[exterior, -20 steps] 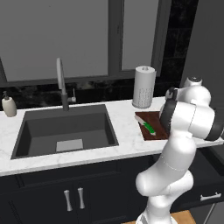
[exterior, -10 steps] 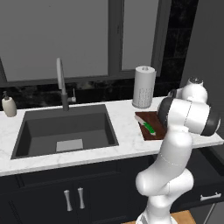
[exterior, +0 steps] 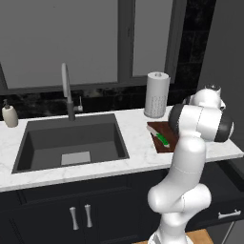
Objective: Pick up the knife from the drawer and place it on the cutting board. Then place the meat from the plate to the cutting board.
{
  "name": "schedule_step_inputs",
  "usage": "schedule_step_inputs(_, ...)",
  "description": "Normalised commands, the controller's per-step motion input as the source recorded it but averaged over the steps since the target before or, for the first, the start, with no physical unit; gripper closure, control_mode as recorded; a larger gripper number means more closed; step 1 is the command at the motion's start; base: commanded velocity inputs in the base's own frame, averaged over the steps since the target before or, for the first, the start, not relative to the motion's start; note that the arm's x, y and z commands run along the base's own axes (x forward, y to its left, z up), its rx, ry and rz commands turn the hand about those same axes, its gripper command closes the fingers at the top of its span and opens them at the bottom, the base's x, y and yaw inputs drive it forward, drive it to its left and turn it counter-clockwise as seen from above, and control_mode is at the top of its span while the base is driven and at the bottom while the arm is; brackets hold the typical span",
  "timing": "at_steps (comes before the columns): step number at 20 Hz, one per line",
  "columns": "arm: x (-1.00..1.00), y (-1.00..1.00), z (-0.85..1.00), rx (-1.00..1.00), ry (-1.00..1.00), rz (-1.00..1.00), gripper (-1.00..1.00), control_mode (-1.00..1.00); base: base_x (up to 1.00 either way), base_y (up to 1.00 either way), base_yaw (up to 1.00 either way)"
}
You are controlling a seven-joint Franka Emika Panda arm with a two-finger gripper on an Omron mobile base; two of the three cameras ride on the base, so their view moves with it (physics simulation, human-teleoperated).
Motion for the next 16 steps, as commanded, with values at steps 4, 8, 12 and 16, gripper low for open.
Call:
schedule_step_inputs(4,0.06,0.0,0.0,-0.1,0.0,0.0,-1.0,-1.0,0.0,0.0,0.0)
schedule_step_inputs(8,0.0,0.0,-0.01,-0.07,0.0,0.0,-1.0,-1.0,0.0,0.0,0.0)
schedule_step_inputs(12,0.0,0.0,-0.09,0.0,0.0,0.0,-1.0,-1.0,0.0,0.0,0.0)
schedule_step_inputs(16,0.0,0.0,-0.06,0.0,0.0,0.02,-1.0,-1.0,0.0,0.0,0.0)
